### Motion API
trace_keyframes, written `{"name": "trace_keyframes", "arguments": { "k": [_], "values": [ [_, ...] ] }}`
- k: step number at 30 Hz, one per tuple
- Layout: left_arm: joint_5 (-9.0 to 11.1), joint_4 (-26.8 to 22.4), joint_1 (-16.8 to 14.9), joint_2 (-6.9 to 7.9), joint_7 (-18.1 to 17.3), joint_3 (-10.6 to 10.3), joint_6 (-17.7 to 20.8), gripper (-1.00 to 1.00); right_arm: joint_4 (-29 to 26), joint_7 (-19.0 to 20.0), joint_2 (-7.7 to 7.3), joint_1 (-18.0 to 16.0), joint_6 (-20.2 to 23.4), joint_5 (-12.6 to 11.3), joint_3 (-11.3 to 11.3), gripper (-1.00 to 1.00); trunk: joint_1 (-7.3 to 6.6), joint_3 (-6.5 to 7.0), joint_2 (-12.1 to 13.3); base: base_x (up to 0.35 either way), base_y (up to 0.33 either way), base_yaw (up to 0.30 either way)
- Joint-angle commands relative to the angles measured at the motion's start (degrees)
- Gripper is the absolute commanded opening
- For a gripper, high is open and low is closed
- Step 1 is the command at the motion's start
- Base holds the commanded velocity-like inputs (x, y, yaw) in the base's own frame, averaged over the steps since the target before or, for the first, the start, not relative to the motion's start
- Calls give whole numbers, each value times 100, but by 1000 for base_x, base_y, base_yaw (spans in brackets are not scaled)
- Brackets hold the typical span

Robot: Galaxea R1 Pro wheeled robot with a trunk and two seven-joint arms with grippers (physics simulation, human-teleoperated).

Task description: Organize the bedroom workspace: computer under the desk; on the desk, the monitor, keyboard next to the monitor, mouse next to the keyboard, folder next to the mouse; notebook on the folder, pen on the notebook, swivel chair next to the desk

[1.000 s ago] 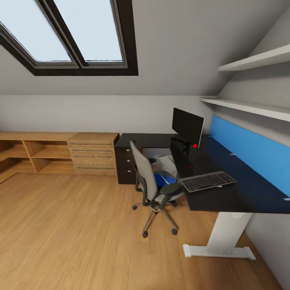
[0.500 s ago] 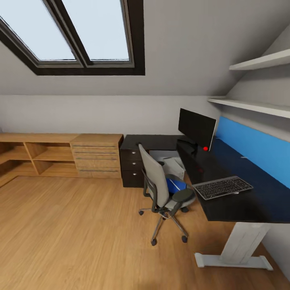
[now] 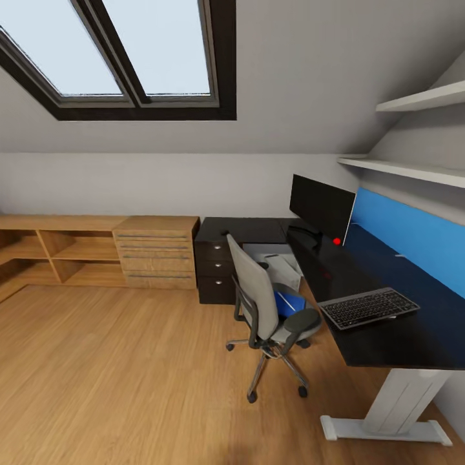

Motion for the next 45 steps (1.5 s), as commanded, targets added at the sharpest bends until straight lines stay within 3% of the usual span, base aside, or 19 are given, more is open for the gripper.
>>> {"name": "trace_keyframes", "arguments": {
  "k": [1,13,30,36,45],
  "values": [
    [19,2,-3,-1,-1,-1,-17,100,3,5,0,-4,-16,6,-2,100,0,-7,-4,10,2,0],
    [24,-1,-3,2,-1,-1,-11,100,3,10,1,-4,-21,5,-2,100,0,-7,-4,224,0,0],
    [21,-10,-4,23,-7,-4,-14,100,3,-12,-1,-4,2,-3,-18,100,0,-7,-4,68,70,0],
    [16,-5,-3,1,-36,-13,-9,100,10,-29,-139,-4,10,-12,-46,100,0,-7,-4,3,3,0],
    [16,-1,-3,-10,-26,-18,7,100,86,-30,-167,-4,11,-14,-46,100,88,-79,-165,0,0,0]
  ]
}}
